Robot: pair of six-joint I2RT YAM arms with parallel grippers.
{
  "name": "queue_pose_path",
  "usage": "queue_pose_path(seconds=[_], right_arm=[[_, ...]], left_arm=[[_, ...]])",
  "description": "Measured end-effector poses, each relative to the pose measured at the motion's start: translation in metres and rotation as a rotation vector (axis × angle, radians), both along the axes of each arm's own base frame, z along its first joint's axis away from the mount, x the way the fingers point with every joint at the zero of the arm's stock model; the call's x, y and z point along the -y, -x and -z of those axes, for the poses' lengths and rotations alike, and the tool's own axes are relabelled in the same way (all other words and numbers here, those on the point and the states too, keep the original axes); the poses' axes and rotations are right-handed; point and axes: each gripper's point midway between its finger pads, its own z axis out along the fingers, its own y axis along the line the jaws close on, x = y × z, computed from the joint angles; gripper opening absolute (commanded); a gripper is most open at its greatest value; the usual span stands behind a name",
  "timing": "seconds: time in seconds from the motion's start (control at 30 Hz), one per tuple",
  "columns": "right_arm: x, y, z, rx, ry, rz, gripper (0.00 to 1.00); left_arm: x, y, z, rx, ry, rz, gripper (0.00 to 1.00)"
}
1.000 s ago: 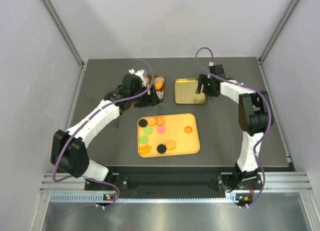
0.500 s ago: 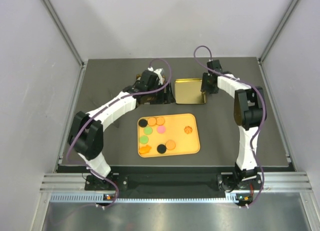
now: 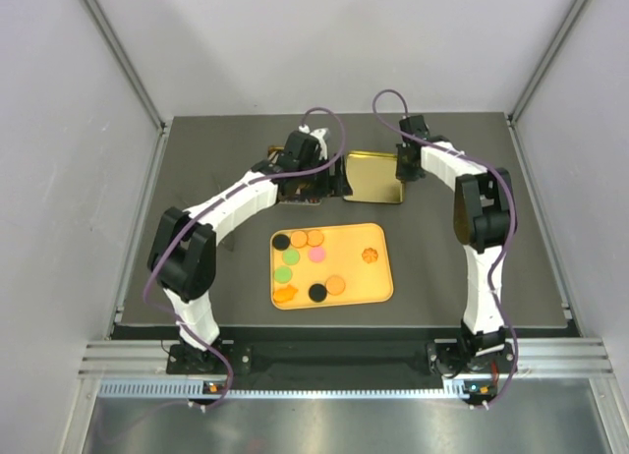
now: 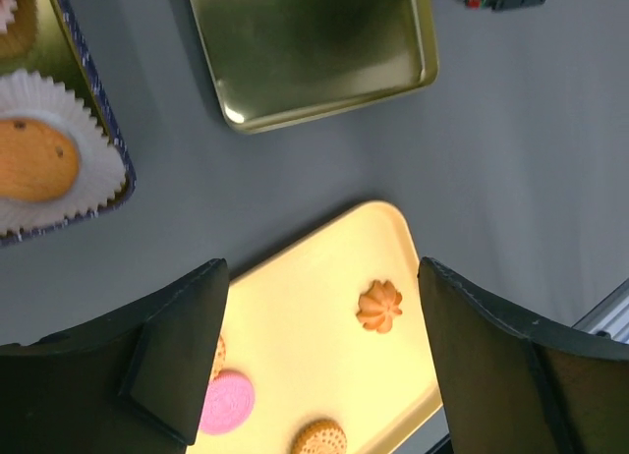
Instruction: Pack the cookies
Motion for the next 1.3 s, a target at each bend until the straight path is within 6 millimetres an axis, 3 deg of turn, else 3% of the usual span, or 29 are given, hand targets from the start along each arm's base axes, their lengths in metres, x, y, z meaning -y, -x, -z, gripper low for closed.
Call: queue_pose_path(seconds=[0.1, 0.27, 0.53, 0.63, 0.97, 1.2, 1.3], right_arm=[[0.003, 0.004, -0.002, 0.002, -0.008, 0.005, 0.0], [0.009, 0.028, -0.009, -0.026, -0.05, 0.005, 0.0], [0.003, 0.059, -0.04, 0.0, -0.164, -0.017, 0.0], [-0.002, 0.071, -0.051, 0.017, -0.192, -0.031, 0.0], [-0.021, 0.088, -0.073, 0.055, -0.305, -0.074, 0.0], [-0.042, 0.093, -0.092, 0.088, -0.382, -0.118, 0.0], [-0.053, 0.097, -0.099, 0.1, -0.406, -0.143, 0.0]], left_arm=[[0.004, -0.011, -0.006, 0.024, 0.006, -0.002, 0.84], [0.002, -0.028, -0.004, 0.029, 0.006, -0.019, 0.84], [-0.028, -0.063, -0.002, 0.009, 0.03, -0.078, 0.84], [-0.031, -0.072, -0.006, 0.017, 0.037, -0.086, 0.83], [-0.016, -0.065, -0.01, 0.005, 0.094, -0.02, 0.82], [-0.015, -0.052, 0.013, -0.055, 0.113, -0.01, 0.82], [-0.014, -0.048, 0.014, -0.063, 0.131, -0.008, 0.81]])
